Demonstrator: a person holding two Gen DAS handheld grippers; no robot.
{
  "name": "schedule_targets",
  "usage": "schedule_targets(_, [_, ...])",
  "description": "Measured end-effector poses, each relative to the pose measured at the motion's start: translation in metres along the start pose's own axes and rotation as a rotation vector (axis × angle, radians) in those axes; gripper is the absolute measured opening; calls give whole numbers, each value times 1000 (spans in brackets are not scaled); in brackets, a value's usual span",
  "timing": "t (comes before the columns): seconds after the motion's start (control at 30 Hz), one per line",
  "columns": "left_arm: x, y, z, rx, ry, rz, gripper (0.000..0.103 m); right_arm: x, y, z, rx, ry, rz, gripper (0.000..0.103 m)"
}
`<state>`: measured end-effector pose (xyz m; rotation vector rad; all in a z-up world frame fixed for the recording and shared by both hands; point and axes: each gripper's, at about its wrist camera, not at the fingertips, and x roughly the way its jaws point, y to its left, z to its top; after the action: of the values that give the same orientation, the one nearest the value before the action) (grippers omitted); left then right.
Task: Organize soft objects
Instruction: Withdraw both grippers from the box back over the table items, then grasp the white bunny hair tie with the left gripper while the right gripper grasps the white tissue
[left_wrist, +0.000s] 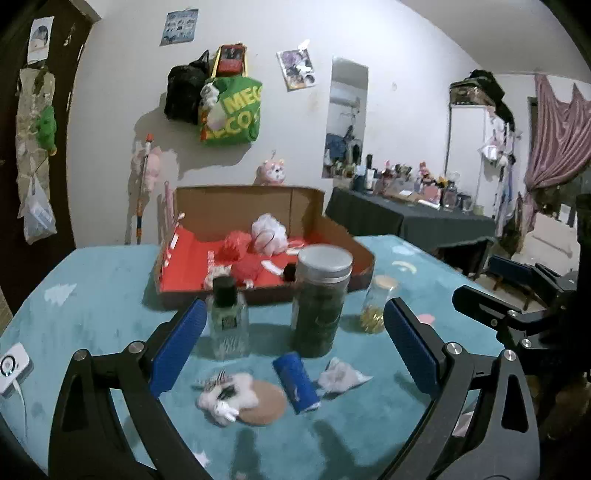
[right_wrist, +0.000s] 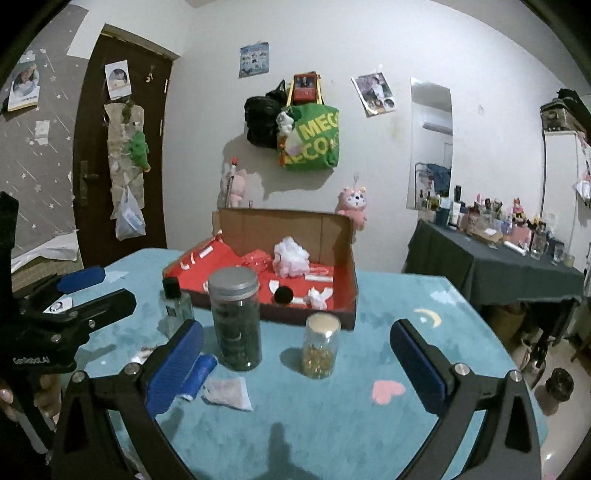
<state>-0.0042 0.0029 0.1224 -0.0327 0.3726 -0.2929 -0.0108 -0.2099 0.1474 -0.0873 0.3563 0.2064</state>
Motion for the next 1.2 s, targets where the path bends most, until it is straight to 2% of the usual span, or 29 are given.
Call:
schedule_targets(0.2, [16,6,-23,-40,72,8,98,17,0,-25,42,48,-1,103])
schedule_targets(0.6, [42,11,-57,-45,181,48,98,49,5,-66,72,155,-2,103])
schedule_targets(1.2, [61,35,-65,-65,257,87,98,76,6,-81,106,242,39,103])
